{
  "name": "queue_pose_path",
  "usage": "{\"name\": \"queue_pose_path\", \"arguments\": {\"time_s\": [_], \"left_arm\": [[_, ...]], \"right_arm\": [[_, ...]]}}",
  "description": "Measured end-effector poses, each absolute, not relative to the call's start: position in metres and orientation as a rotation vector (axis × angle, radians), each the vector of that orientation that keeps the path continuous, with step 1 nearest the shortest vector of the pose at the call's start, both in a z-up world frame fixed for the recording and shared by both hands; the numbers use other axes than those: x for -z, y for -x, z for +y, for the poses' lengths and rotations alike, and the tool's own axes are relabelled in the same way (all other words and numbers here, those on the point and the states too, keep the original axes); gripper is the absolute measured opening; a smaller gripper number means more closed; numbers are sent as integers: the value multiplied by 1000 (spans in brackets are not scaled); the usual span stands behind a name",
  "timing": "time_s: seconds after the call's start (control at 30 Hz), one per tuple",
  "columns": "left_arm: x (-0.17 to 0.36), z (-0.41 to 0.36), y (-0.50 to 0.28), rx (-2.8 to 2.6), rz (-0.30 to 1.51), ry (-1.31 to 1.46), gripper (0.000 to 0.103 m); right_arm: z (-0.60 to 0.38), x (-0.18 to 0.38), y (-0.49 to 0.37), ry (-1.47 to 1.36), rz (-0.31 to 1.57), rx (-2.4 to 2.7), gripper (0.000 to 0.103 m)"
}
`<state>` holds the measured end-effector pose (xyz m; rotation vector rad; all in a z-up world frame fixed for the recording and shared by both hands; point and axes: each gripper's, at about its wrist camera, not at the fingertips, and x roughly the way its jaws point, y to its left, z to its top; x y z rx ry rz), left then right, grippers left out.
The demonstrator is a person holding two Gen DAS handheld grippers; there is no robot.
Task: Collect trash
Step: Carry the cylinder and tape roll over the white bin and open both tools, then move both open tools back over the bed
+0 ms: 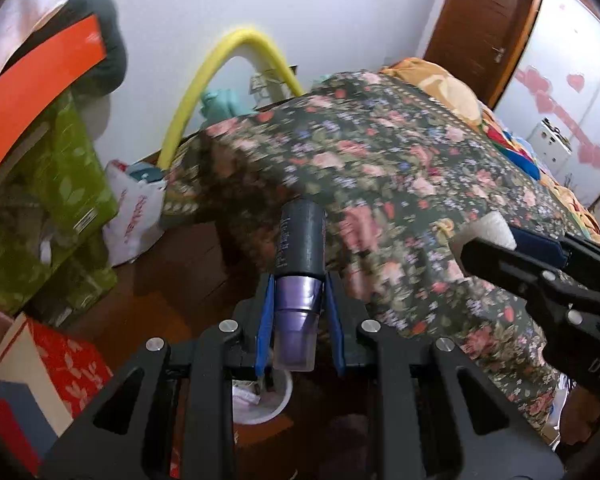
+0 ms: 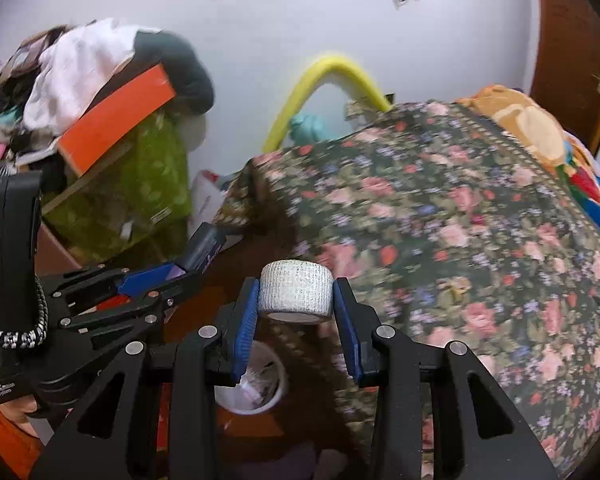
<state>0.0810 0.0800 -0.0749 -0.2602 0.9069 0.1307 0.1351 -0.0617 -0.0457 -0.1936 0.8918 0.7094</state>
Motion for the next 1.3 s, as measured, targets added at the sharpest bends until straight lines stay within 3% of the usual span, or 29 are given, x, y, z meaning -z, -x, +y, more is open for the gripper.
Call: {"name": "queue_pose_path", "arguments": {"time_s": [0.9,1.03,1.3], "left_arm": [[225,155,-44,-185,1226,413,24],[232,157,-48,-175,1243,437,24],[237,156,-60,-181,1234,454,24]], "right_arm": [[35,169,-119,221,1297,-889,36],[38,169,-122,230,1285,-880,50],[29,162,-130,262,1241,-848,51]]}}
